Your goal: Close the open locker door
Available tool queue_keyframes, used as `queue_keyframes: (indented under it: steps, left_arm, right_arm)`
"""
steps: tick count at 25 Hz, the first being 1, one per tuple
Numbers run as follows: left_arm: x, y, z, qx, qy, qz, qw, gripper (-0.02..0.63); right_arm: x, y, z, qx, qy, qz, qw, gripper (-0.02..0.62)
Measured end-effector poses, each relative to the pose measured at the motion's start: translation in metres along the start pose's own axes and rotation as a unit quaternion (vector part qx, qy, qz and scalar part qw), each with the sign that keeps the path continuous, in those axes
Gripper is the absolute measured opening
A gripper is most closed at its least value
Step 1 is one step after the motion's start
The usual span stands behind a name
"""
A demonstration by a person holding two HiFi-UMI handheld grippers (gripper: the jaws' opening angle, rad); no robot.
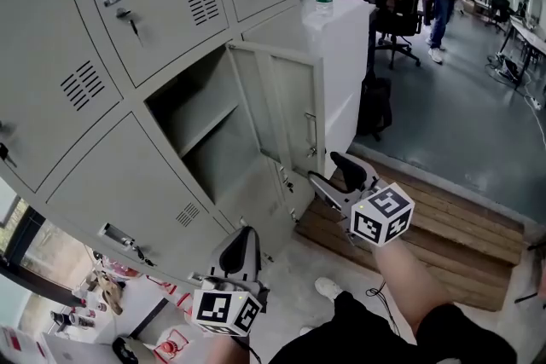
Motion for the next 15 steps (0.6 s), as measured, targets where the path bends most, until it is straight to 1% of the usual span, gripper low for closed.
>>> queue_keyframes:
  steps: [9, 15]
  left_arm:
    - [0.015, 0.001, -0.021, 0.005, -0.022, -0.006, 0.9997, 0.02]
    - [0.025, 0.001, -0.033, 0.008, -0.031, -0.006, 0.9995, 0.02]
  right_arm:
    - [-0.043, -0.006, -0.044, 0.001, 0.008, -0.007, 1.0, 0.314]
    - [-0.057, -0.005, -0.067, 0.008, 0.003, -0.008, 1.0, 0.314]
Point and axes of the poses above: the fingertips, and each gripper's own axes: z backward along the fingers, x to its left, y out of its underside, the point moved 1 cm from there along z, backward along the fingers, and after that the axes turned 9 degrees about y, right-handed, at the moved point
